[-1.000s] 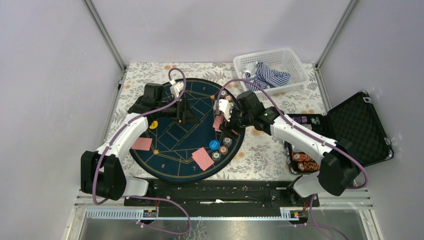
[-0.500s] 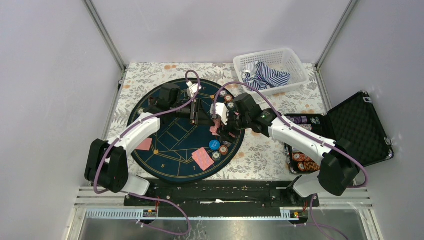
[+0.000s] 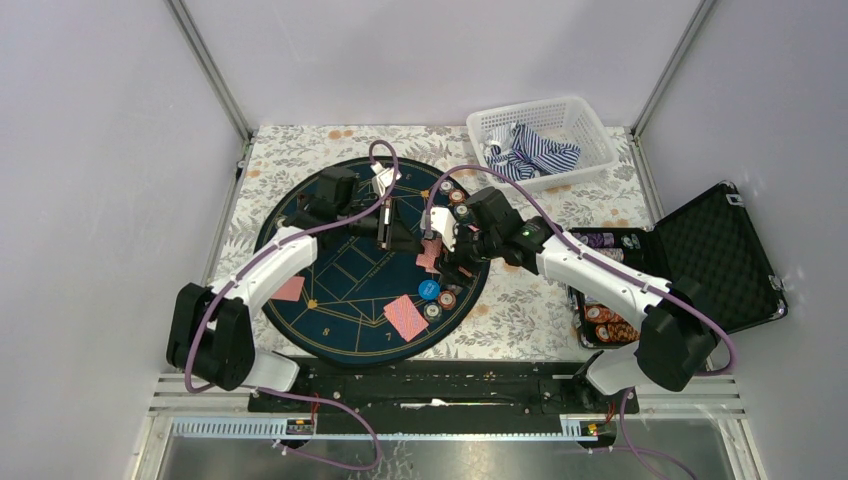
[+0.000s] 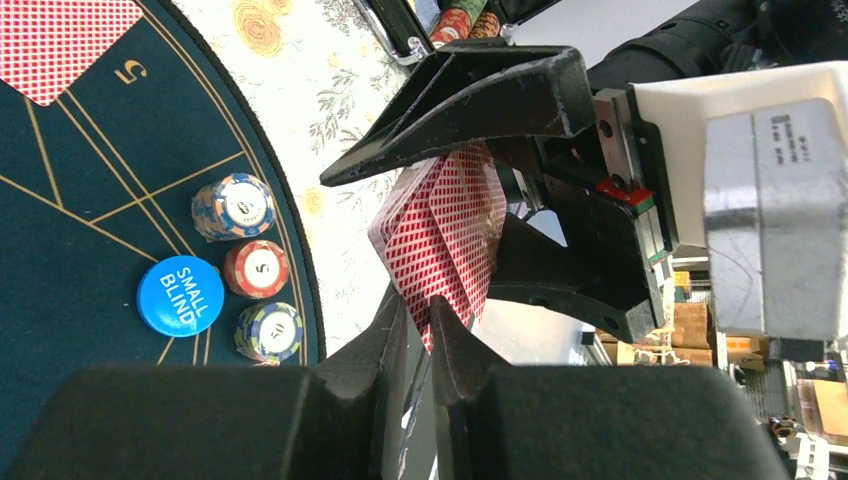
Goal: Distribute texas hold em gaming equipment
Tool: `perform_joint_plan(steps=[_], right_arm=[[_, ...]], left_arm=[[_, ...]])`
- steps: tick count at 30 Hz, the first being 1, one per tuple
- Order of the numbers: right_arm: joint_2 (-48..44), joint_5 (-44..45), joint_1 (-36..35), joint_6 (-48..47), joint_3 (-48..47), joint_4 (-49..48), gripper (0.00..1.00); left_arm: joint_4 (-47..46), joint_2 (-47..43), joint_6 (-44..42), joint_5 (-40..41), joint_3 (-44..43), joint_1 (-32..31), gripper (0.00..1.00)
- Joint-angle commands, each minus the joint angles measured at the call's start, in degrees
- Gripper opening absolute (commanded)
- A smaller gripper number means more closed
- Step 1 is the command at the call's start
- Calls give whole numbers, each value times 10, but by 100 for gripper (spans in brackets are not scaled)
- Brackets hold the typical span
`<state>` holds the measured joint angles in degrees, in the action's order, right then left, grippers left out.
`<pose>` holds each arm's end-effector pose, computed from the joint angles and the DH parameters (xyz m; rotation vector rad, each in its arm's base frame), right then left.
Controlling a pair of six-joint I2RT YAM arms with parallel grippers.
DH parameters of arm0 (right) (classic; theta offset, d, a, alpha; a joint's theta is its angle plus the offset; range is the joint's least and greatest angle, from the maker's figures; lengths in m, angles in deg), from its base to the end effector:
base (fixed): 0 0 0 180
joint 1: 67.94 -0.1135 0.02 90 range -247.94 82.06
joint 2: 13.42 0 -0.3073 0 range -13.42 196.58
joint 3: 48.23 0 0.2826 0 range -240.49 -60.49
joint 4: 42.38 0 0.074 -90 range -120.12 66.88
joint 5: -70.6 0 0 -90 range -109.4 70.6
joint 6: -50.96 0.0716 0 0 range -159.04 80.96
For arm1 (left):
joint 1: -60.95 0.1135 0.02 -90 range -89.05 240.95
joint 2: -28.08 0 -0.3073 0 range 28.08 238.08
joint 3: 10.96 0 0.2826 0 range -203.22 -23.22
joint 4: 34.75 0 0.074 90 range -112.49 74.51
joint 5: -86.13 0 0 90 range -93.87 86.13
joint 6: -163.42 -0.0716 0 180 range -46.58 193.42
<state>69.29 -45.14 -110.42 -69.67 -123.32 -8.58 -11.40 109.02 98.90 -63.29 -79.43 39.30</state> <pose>0.2482 0.2694 0.2892 -1.5409 1.6850 0.6220 0.2906 -0.1817 0.2913 0.5625 2.1978 -1.5844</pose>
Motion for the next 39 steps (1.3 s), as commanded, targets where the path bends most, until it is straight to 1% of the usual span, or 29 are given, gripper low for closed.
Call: perform_joint_plan(steps=[1,4,6,7,8,9,11,12,14,16,20,25,29,33,37,39], right_arm=[[-14,-6,-8,-8,-22,-31,0],[-15,-6,-7,-8,-20,-31,0],[-15,-6,-7,-8,-19,-32,0],[-14,-6,-7,-9,-19,-32,0],[-14,-7,-7,-9,-20,-32,0],[-12,-7,-7,-8,-21,-32,0],[-10,-8,-8,-9,-23,-32,0],[-9,-7,-8,-8,-23,-32,0],[-7,-6,-8,-8,-25,-32,0],[-6,-4,-8,-6,-26,-32,0],[-9,4,-7,-5,-21,-35,0],[-12,4,-7,-4,-19,-38,0],[-12,5,-8,-5,-18,-40,0],[-13,6,-8,-4,-18,-40,0],[-17,9,-7,-4,-14,-43,0],[-18,9,-7,-3,-14,-43,0]], left_arm=[[15,-26,-29,1,-1,14,15],[21,-32,-38,-3,-5,17,11],[23,-37,-42,-9,-9,16,12],[23,-36,-44,-11,-11,14,18],[25,-35,-45,-10,-14,13,27],[26,-34,-45,-9,-16,12,34],[26,-30,-44,-6,-22,6,44],[26,-28,-44,-2,-23,3,46],[26,-20,-44,0,-29,-4,47],[27,-14,-44,1,-31,-7,42],[53,-9,-62,12,-35,-3,27],[57,-26,-63,14,-24,30,8],[66,-39,-67,6,-16,56,4],[90,-47,-89,3,-15,84,0],[114,-54,-108,-12,-7,141,0],[141,-55,-135,-16,-8,170,0]])
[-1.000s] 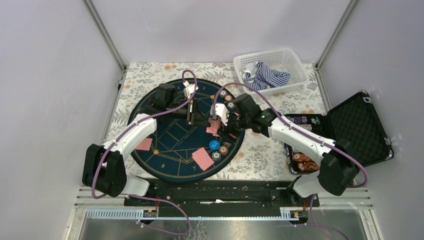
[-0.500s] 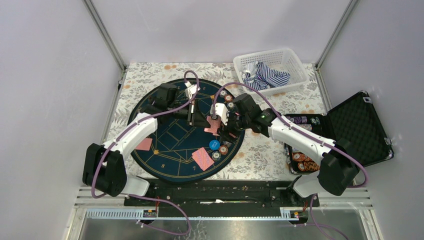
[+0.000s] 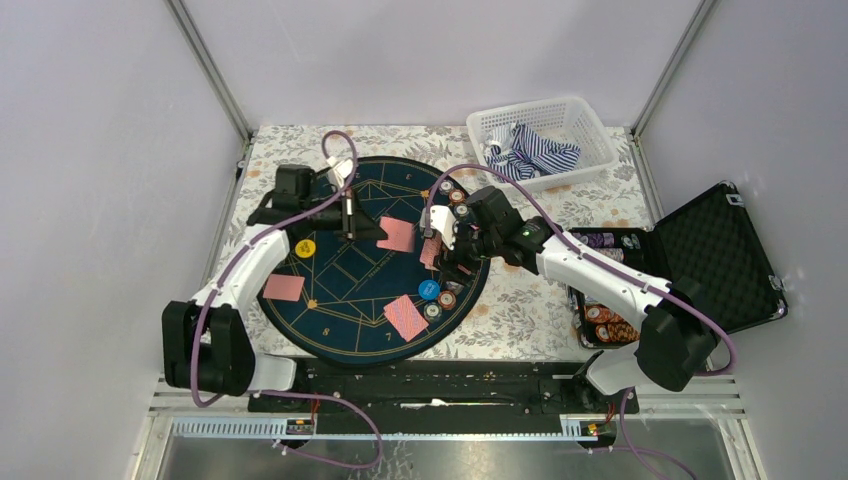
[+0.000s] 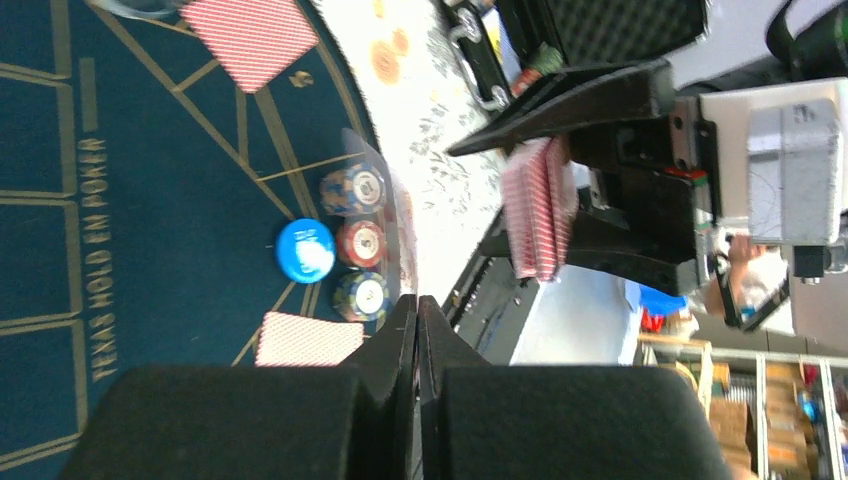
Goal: Distribute texas hold em gaming equipment
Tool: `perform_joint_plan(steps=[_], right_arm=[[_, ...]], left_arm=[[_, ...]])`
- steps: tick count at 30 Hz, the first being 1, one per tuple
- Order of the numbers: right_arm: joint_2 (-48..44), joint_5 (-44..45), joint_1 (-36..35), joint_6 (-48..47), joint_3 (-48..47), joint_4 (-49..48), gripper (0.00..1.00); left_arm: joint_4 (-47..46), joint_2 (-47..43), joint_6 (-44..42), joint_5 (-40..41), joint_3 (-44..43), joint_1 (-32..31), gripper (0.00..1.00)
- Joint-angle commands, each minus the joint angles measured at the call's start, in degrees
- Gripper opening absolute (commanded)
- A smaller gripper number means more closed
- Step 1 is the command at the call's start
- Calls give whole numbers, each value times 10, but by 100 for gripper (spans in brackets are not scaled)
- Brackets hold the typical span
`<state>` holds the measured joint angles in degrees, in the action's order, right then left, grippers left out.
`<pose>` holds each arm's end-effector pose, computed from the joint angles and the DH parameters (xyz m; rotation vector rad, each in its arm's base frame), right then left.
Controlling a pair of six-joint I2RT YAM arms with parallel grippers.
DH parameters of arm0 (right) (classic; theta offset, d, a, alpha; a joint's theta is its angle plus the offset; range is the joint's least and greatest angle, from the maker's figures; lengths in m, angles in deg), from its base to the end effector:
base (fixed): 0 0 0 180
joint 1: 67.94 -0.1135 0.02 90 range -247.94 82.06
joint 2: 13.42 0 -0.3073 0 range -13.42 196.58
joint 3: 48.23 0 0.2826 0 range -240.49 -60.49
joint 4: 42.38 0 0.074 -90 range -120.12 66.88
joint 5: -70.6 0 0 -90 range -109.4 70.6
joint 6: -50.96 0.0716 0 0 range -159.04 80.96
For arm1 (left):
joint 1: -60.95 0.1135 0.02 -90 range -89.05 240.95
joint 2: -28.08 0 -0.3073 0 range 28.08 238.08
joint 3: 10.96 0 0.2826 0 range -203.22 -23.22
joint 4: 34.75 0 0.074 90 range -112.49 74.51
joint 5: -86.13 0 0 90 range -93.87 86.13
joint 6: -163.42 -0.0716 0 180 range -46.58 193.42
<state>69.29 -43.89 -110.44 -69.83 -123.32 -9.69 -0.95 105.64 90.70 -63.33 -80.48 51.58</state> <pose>0.2507 0.2700 0.2908 -1.5278 1.6741 0.5934 0.3016 -0.1123 0.3004 0.4027 2.2023 -1.4289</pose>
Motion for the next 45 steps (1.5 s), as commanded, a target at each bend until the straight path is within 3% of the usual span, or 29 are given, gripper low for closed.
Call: perform_joint_plan(steps=[1,12,19,24,34,45], right_arm=[[-18,-4,-7,-2,-14,-33,0],[-20,-2,-7,0,-13,-33,0],[-15,-1,-7,-1,-14,-35,0],[-14,-2,-7,-1,-15,-33,0],[-13,0,-7,-1,-16,-34,0],[-10,4,-7,-3,-16,-33,0]], left_arm=[[54,-21,-74,-14,1,62,0],[344,77,-456,23,-41,292,0],[466,152,-607,22,-67,445,0],[470,172,-634,65,-74,487,0],[337,172,-599,146,-38,516,4],[232,190,-543,211,-16,517,26]])
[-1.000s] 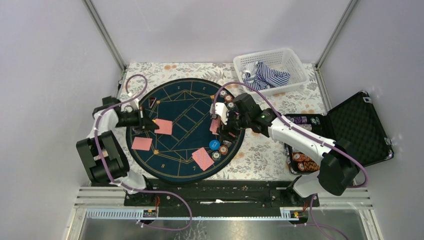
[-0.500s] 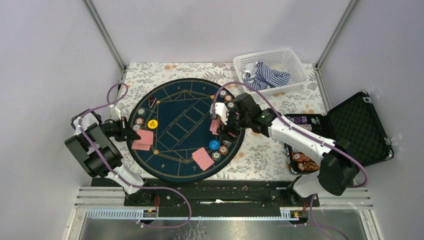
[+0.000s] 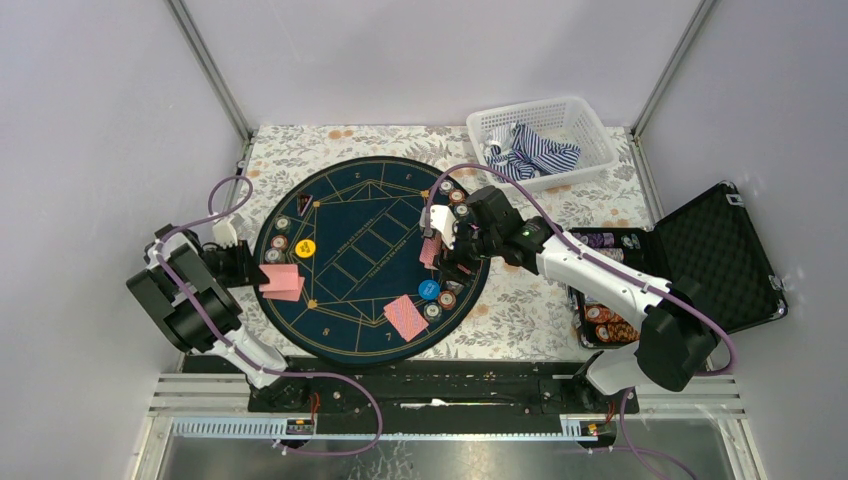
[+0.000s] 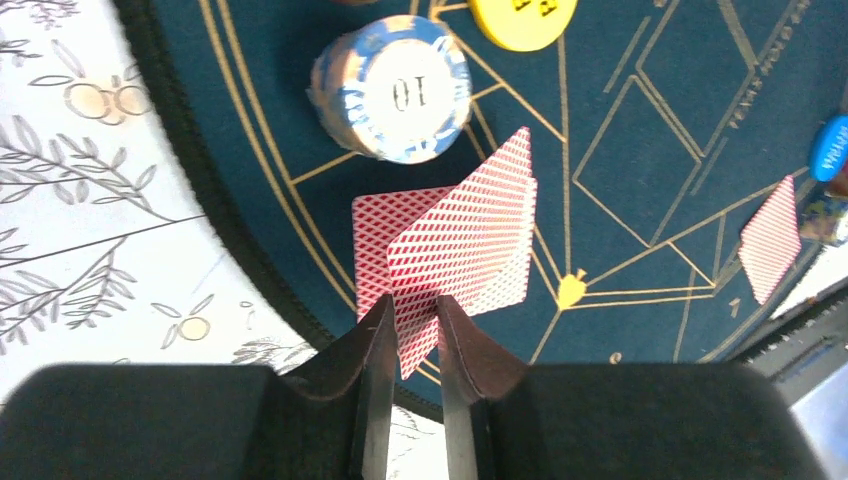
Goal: Distribute texas hold em gaming equipment
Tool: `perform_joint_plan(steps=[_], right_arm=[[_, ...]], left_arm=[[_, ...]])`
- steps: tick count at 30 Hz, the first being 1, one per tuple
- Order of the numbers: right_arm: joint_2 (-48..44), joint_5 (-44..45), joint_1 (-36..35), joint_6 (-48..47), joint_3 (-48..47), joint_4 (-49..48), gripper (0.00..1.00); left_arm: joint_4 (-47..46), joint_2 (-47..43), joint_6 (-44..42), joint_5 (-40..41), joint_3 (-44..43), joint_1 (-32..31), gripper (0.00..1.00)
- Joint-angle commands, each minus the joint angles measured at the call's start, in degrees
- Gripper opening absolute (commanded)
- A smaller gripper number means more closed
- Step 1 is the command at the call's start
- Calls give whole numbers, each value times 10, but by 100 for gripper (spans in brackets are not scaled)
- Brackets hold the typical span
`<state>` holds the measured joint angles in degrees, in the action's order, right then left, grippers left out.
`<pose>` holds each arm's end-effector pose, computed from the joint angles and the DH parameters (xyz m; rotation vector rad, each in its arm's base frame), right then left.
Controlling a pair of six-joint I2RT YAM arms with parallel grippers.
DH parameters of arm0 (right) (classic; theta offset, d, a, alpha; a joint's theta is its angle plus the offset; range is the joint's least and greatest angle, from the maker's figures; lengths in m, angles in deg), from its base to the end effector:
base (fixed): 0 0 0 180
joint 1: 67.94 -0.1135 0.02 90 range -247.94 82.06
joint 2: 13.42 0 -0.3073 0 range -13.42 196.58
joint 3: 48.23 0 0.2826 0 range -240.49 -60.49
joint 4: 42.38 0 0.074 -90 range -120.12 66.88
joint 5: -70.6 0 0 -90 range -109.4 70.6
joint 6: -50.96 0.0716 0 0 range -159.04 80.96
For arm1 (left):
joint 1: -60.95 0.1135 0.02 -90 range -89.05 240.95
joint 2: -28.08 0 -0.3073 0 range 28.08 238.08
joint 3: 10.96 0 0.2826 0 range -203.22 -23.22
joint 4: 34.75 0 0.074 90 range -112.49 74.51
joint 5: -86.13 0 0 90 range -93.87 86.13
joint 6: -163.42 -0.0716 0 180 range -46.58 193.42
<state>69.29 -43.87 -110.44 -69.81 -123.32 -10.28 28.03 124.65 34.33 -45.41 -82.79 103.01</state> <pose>0.2514 0.2706 0.2919 -1.5229 1.6652 0.5919 0.2674 0.1773 0.1730 -0.0452 2.5501 -0.6988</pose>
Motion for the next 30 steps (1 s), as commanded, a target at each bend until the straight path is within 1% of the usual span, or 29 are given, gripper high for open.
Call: perform_joint_plan(steps=[1,5,6,10,15,22,26,30], right_arm=[[-10,3,-7,-3,-16,-28,0],[-9,3,-7,-4,-15,-28,0],[-8,3,-7,-4,-15,-27,0],[-8,0,-7,-4,-19,-26,0],[-9,1,-7,-4,-15,-27,0],[-10,0,-7,-4,-16,-27,0],[-9,-2,-7,-2,-19,-29,0],[-12,4,-7,-1,-24,-29,0]], left_arm=[[-59,1,20,38,8,2,26],[-57,-1,8,52,16,2,24],[-58,-2,7,54,18,3,25],[-59,1,13,61,17,3,32],[-56,-7,20,60,15,4,46],[-40,-76,29,40,1,-2,58],[-8,-124,38,2,-24,-34,61],[16,-158,95,-45,-73,-106,62]])
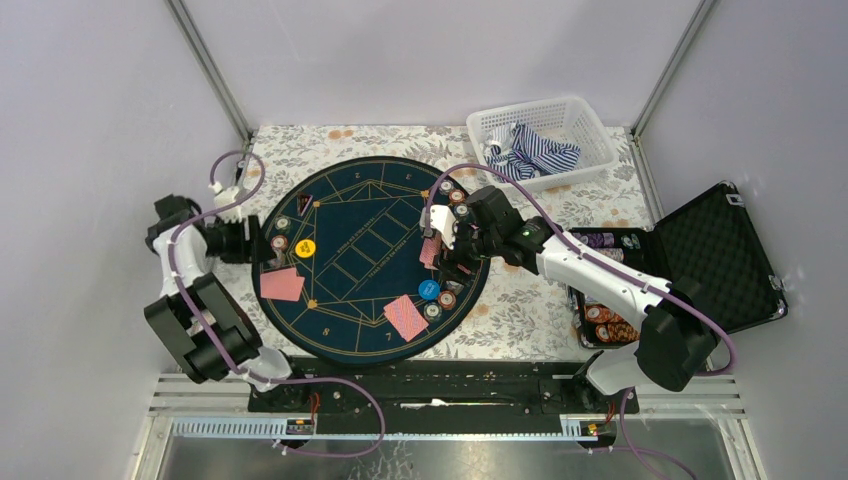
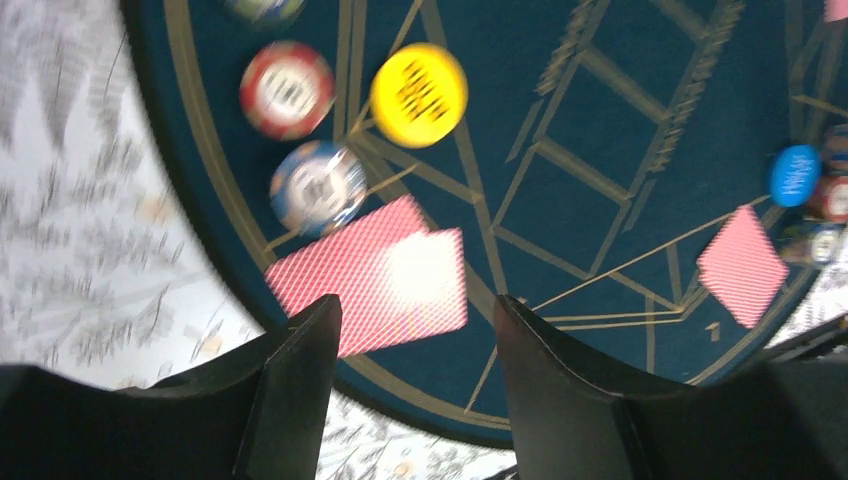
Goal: Distribute texas hold em gaming equipment
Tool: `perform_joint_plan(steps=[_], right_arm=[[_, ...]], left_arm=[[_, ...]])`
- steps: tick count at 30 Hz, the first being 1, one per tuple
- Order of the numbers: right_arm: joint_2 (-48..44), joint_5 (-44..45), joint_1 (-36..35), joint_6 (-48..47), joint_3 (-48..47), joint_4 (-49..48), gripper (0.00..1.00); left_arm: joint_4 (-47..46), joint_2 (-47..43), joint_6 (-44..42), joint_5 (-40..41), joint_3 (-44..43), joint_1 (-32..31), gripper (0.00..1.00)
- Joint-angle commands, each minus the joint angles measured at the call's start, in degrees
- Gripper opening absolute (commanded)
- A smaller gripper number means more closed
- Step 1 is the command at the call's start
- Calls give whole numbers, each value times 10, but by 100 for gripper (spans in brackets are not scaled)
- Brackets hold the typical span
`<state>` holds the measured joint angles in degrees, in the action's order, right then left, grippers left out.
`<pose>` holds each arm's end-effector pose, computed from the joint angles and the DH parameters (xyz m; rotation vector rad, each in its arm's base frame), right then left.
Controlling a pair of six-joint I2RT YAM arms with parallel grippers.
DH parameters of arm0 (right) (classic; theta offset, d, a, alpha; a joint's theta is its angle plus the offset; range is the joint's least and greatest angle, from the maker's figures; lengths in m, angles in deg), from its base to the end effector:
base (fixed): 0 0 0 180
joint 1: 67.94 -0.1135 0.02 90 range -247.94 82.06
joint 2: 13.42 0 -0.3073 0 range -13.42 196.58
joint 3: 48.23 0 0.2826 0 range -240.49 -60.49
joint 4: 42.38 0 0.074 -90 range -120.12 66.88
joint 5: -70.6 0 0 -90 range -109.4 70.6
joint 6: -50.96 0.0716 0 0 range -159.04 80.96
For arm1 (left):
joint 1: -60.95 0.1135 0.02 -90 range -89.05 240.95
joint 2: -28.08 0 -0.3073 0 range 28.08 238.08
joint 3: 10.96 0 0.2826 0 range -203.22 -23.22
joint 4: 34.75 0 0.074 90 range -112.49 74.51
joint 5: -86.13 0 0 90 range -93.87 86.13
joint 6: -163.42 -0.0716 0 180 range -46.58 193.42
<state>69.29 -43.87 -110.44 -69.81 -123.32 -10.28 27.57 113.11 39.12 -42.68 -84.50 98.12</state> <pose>0.2514 0.2706 0.2919 -1.5229 1.6652 0.5919 0.2713 0.1494 0.2387 0.0621 2.4812 -0.5029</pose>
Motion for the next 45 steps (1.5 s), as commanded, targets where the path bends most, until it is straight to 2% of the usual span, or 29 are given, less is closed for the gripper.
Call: perform_joint_plan(steps=[1,6,10,13,18,26,45], right_arm=[[-13,6,-7,-1,-24,-29,0],[-20,14,-4,3,-20,-31,0],[-28,16,2,4,-16,-34,0],[-32,17,2,4,-13,-34,0],[-38,17,4,4,-8,-35,0],[-36,9,3,8,-14,-36,0],[-42,13,5,9,-14,-38,0]], left_arm=[[21,-49,65,-84,-68,-81,63],[-42,-71,210,-123,-115,-234,65],[-179,-67,377,-183,-105,-357,66],[-281,-53,480,-200,-82,-455,67],[-348,-24,540,-190,-65,-546,68],[-365,-1,550,-175,-46,-608,64],[-315,-40,505,-147,-25,-582,26]])
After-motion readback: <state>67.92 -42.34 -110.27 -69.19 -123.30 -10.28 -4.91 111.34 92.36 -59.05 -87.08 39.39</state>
